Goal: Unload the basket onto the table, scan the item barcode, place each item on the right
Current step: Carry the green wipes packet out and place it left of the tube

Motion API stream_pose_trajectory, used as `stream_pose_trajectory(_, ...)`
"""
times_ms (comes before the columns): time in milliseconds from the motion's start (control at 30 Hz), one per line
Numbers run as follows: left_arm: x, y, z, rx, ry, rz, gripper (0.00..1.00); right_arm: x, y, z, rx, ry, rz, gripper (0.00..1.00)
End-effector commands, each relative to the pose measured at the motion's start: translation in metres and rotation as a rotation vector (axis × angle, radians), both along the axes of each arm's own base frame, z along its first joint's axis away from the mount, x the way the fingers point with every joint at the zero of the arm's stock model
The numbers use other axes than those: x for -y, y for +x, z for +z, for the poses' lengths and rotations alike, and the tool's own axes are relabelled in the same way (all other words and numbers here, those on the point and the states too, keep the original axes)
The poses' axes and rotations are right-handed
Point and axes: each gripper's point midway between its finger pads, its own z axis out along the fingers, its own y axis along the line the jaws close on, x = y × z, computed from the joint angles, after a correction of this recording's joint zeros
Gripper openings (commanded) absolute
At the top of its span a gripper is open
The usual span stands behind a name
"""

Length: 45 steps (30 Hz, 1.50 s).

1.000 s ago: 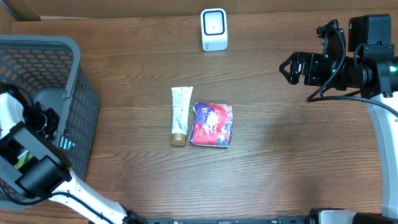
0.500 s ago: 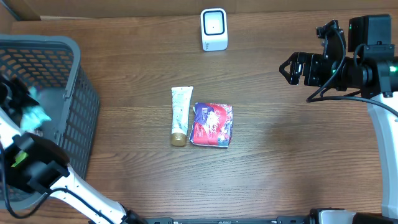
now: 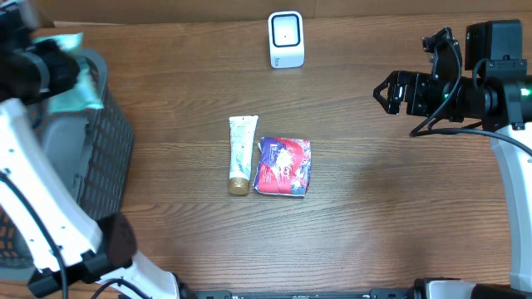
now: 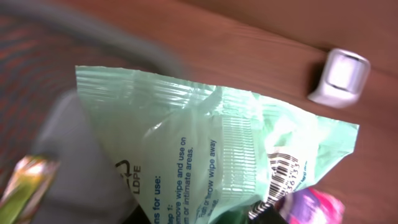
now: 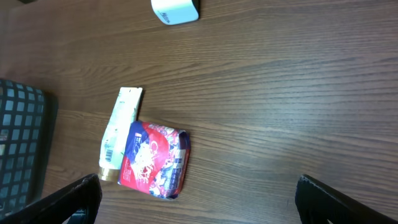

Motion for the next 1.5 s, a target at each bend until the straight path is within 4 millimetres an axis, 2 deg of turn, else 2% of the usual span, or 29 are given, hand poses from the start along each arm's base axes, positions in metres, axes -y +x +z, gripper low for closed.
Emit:
stream_pose_trajectory(0,0.044,0.009,-0.007,-0.032,0.024,-0.096,0.1,0.003,0.0,0.001,0.001,-0.003,-0.013,1.0)
stream_pose_trajectory(100,0.074,0.013,-0.039,-0.151,0.03,-0.104,0.07,0.003,0.002,0.002,0.015,-0.002,-0.013,1.0)
stream_pose_trajectory(233,0.112,0.012,-0.096,-0.332,0.011,-0.112,0.04,0.003,0.004,0.003,0.022,-0.002,-0.013,1.0)
stream_pose_trajectory(400,0.14,0.015,-0.173,-0.466,0.051,-0.131,0.09,0.003,0.003,0.003,0.021,-0.003,-0.012,1.0)
stream_pose_trajectory(500,0.147,0.014,-0.216,-0.512,0.05,-0.13,0.11,0.003,0.003,0.003,0.018,-0.003,-0.012,1.0)
stream_pose_trajectory(633,0.146,0.012,-0.271,-0.538,0.051,-0.127,0.11,0.003,0.002,0.002,0.014,-0.003,-0.012,1.0)
stream_pose_trajectory(800,0.146,0.002,-0.325,-0.544,0.048,-0.13,0.11,0.003,0.002,0.002,0.014,-0.003,-0.012,1.0)
stream_pose_trajectory(933,0.152,-0.004,-0.352,-0.533,0.008,-0.146,0.12,0.003,0.002,0.002,0.014,-0.003,-0.013,1.0)
stream_pose_trajectory(1067,0.169,-0.005,-0.367,-0.504,-0.085,-0.176,0.13,0.003,0.002,0.002,0.014,-0.003,-0.012,1.0)
stream_pose_trajectory(1233,0.187,-0.003,-0.37,-0.477,-0.14,-0.193,0.13,0.003,0.002,0.002,0.013,-0.002,-0.013,1.0)
stream_pose_trajectory(1467,0.227,-0.003,-0.367,-0.444,-0.158,-0.258,0.17,0.003,0.002,0.002,0.014,-0.003,-0.012,1.0)
